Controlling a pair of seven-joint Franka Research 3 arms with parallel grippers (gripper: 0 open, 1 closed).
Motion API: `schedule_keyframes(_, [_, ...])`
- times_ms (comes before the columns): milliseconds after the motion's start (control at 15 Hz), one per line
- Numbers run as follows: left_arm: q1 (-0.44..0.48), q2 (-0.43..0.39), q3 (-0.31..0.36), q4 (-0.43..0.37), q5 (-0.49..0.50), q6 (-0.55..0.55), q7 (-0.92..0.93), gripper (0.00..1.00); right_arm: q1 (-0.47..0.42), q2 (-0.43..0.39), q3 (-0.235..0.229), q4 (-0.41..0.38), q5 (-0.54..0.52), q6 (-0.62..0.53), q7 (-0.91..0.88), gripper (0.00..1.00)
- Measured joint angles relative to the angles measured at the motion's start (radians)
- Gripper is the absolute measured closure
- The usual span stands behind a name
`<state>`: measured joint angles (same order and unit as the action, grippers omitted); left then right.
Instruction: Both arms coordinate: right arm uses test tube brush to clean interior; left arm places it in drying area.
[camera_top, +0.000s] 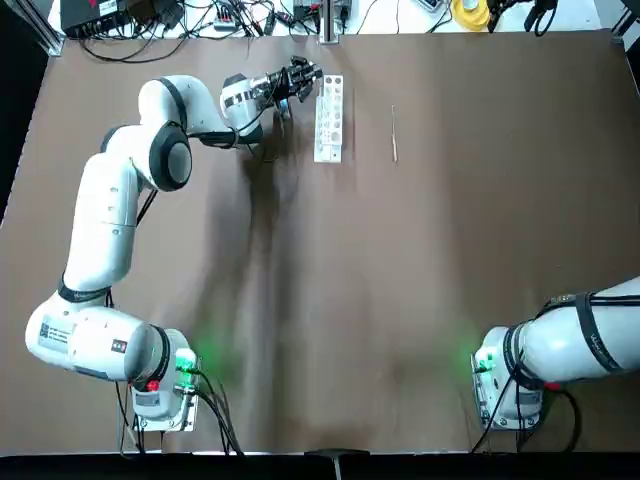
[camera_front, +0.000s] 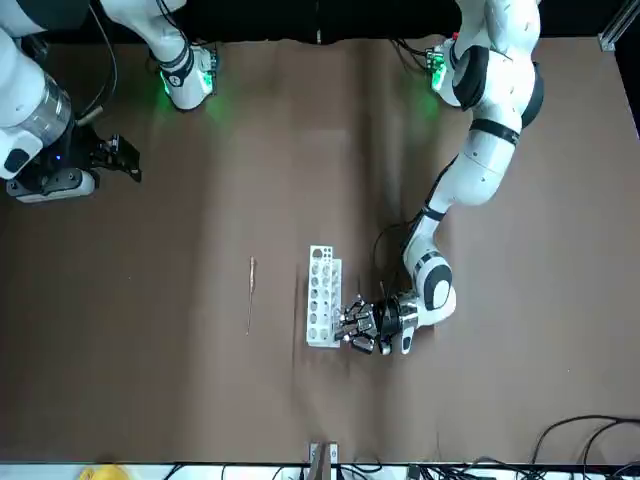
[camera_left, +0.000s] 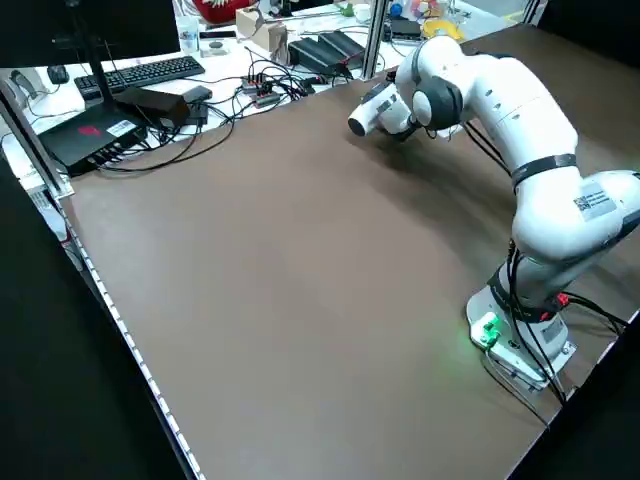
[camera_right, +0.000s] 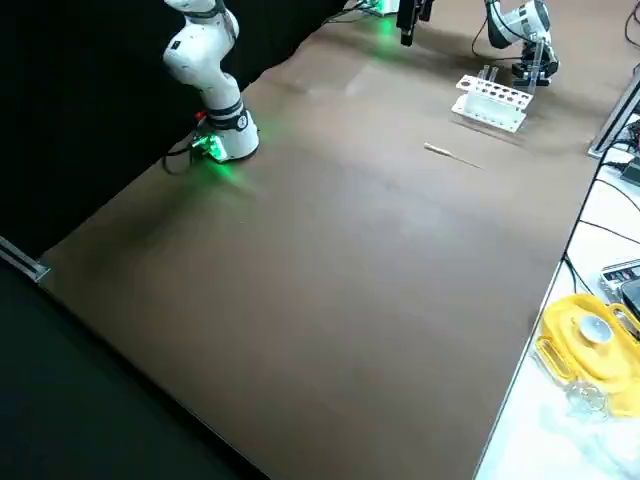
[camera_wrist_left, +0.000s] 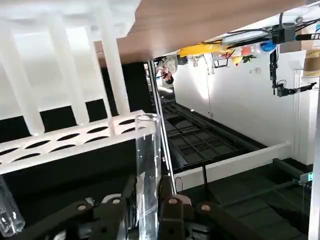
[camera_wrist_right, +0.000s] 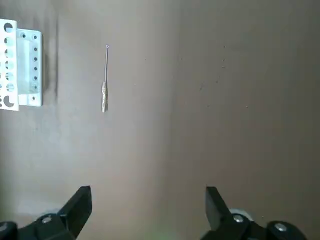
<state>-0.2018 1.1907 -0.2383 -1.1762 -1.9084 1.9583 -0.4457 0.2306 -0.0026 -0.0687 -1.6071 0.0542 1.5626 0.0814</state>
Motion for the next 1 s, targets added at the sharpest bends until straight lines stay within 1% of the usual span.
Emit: schedule_keyframes(1000, [0.0, 0.0, 0.008, 0.003, 0.0, -0.02, -0.007, 0.77, 0.0, 0.0, -0.001, 0.0, 0.0, 0.0, 0.0, 0.0])
